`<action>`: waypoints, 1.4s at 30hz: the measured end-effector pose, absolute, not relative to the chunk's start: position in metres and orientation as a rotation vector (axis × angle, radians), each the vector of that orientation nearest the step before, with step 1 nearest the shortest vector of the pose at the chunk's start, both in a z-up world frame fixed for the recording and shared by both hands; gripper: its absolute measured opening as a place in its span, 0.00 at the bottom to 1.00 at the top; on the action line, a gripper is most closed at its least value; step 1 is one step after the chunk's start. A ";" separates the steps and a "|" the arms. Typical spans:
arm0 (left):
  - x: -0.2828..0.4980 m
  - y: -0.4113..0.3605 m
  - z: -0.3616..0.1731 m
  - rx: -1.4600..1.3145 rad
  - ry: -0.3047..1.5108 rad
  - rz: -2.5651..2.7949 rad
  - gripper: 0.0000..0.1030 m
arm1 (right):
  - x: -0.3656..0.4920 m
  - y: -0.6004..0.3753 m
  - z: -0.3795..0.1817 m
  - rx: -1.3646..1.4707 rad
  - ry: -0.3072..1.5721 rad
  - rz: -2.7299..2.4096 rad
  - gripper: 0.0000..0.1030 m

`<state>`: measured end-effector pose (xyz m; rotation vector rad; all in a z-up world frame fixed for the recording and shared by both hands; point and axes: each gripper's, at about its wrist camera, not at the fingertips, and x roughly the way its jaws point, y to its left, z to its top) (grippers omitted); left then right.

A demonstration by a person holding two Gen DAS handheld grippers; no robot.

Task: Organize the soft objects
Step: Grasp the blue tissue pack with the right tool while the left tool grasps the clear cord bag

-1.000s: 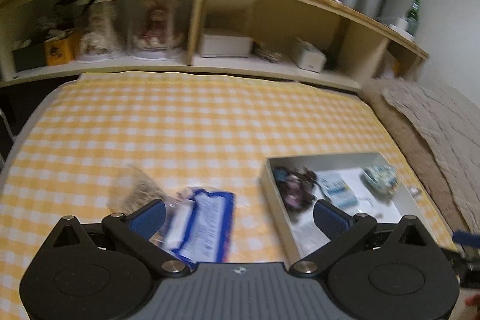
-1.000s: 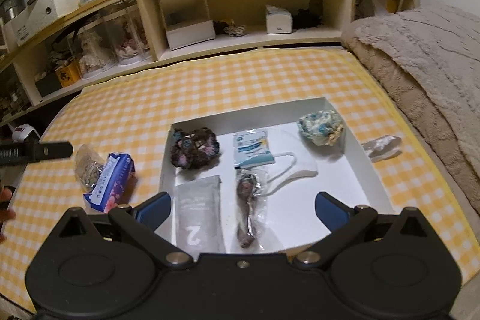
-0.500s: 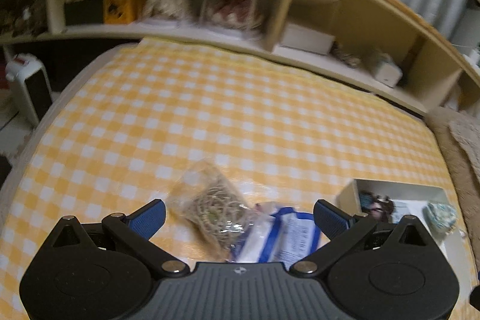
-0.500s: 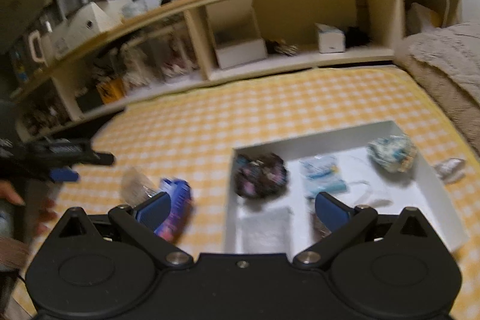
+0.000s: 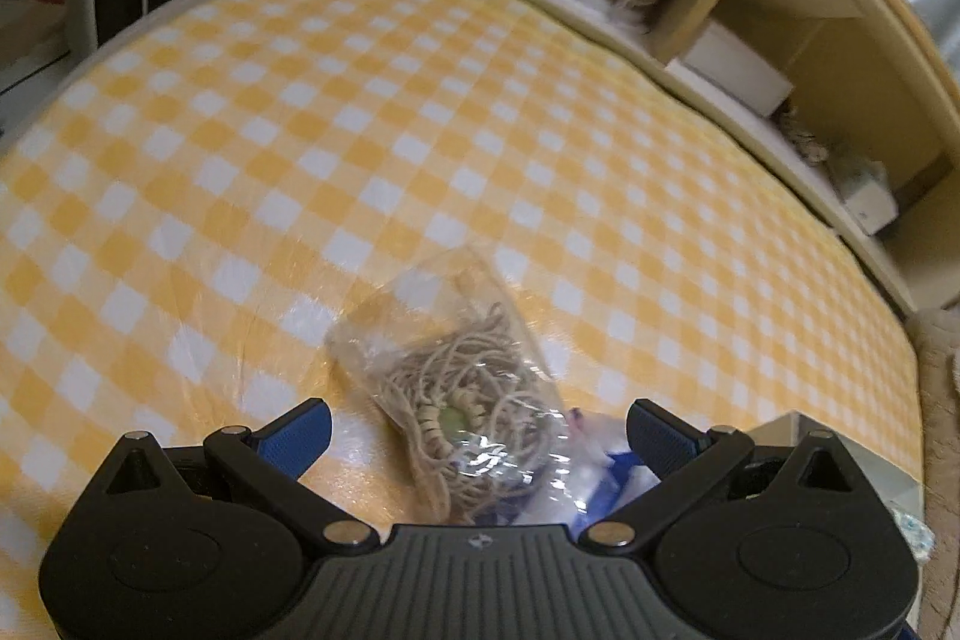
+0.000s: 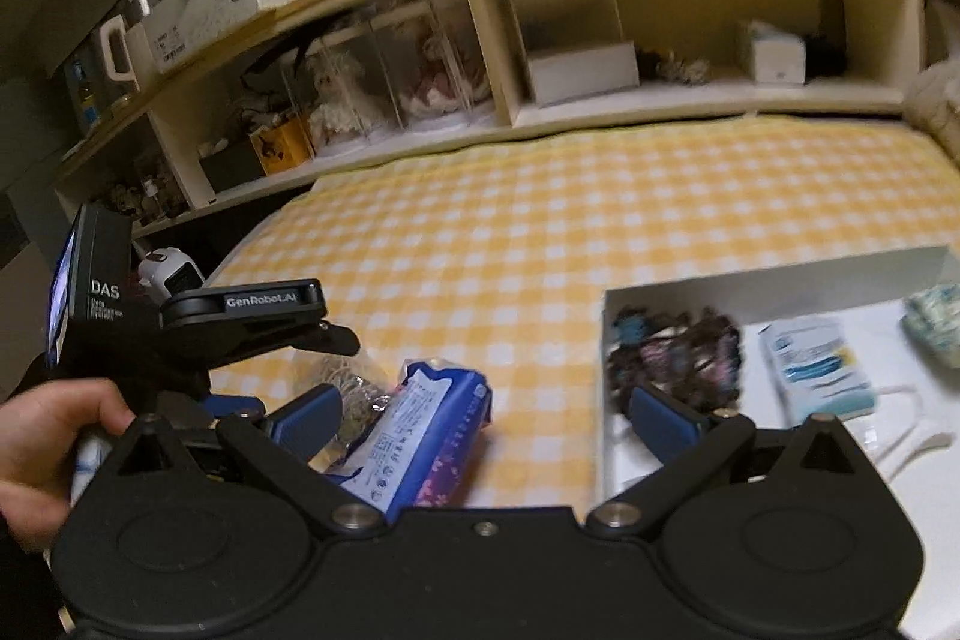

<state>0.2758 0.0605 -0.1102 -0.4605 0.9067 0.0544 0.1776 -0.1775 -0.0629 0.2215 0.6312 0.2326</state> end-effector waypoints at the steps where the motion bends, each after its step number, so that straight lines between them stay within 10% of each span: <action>1: 0.278 0.061 -0.115 -0.462 0.913 0.066 1.00 | 0.182 -0.173 -0.067 0.222 0.641 0.233 1.00; 23: 0.274 0.056 -0.117 -0.223 0.995 0.083 1.00 | 0.230 -0.119 -0.133 0.214 0.787 0.381 0.99; 31: 0.286 0.051 -0.111 -0.239 0.972 0.031 1.00 | 0.235 -0.139 -0.125 0.311 0.812 0.391 0.58; 42: 0.289 0.057 -0.136 -0.405 0.988 0.110 0.90 | 0.234 -0.139 -0.135 0.449 0.943 0.345 0.55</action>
